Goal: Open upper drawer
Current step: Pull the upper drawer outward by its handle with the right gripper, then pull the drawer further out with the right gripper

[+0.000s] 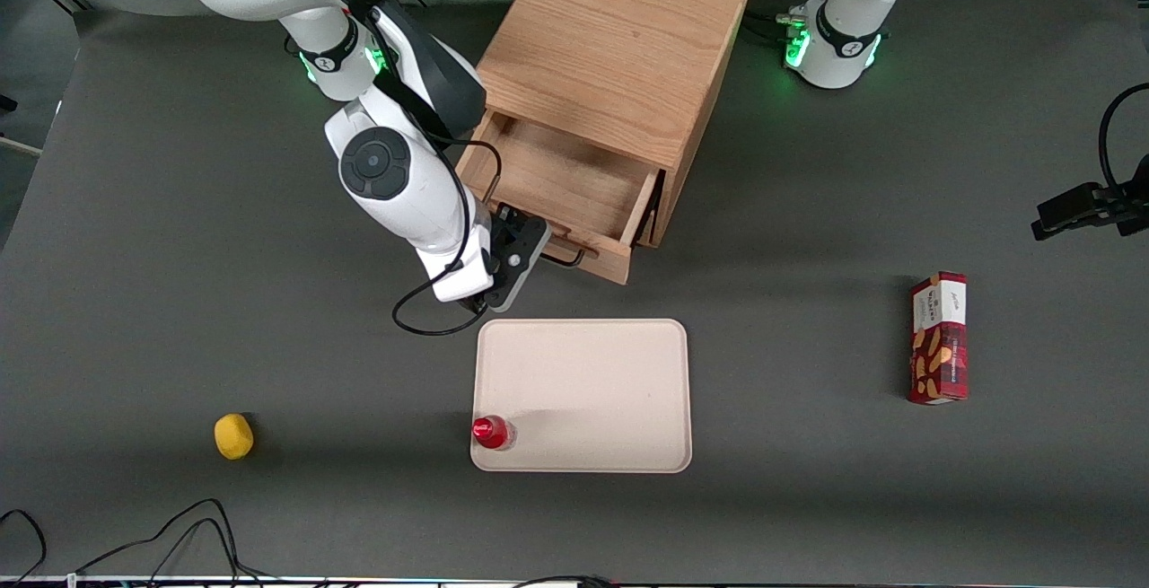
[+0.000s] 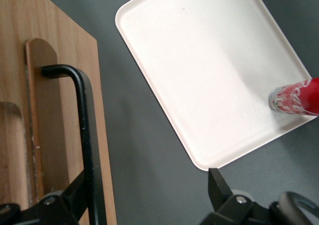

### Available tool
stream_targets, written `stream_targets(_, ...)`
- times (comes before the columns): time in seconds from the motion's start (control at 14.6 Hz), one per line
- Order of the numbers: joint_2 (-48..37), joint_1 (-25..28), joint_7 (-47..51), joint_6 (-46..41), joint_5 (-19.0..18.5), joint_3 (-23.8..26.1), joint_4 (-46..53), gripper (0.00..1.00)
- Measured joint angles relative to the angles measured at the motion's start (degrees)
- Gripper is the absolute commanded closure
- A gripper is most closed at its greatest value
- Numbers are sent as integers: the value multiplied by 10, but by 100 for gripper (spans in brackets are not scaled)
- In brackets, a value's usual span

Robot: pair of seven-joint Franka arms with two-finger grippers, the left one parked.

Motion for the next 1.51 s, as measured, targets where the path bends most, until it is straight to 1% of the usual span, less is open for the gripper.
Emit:
stream_targets(0.75, 9, -4, -13, 28, 0, -47, 17, 0)
stream_targets(1.51, 34, -14, -13, 28, 9, -48, 51, 0)
